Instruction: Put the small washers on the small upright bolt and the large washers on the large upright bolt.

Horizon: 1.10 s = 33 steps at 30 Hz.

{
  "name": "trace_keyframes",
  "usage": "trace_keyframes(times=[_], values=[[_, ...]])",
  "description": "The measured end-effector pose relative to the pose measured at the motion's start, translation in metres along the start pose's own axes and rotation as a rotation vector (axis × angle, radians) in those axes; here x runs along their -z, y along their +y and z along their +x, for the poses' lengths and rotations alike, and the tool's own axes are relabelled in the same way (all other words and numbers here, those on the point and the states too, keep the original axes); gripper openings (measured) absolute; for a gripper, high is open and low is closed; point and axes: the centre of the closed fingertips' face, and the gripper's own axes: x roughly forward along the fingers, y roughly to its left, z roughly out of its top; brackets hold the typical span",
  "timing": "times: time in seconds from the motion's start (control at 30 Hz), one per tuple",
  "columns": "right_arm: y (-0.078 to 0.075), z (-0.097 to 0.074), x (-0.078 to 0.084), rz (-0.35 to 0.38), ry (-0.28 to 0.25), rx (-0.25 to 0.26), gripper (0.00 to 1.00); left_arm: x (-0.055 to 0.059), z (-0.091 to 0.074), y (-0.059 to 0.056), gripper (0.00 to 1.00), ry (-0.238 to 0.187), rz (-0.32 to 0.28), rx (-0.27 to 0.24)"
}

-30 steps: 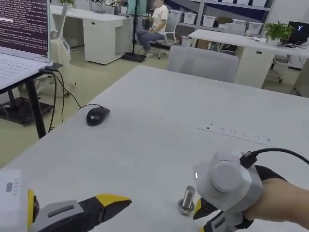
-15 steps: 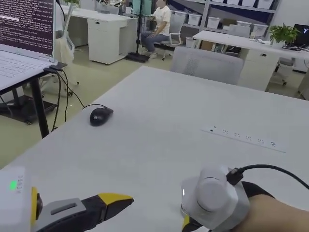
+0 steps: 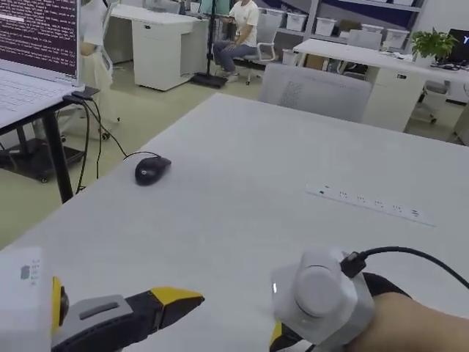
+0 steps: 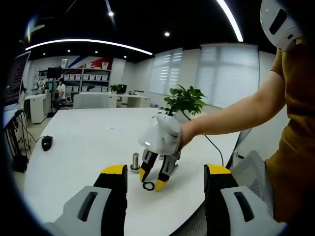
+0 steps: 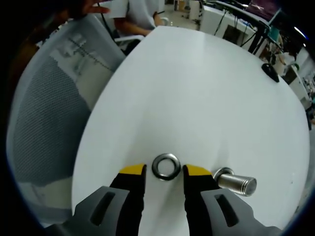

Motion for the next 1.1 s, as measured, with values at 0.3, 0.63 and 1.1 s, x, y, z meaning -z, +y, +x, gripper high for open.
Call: trace_keyframes(times=[0.3,0.63,1.1], values=[[0.0017,0.0001,0.0014,-0.020,0.008,-0.008,0.25,0.0005,0.0057,-0.0021,0.62,0.003,-0.001,0.011],[0.0014,0.0001,0.0009,-0.013,0.015,0.000,0.22,0.0013,0.0054,-0.0017,0.62,0.003,-0.004,0.006],[0.0028,-0.0063,-0.0022,0.015,-0.016,0.011,0.21,0.0004,0.0046,-0.0019,0.62,0.001,-0.004,0.003]])
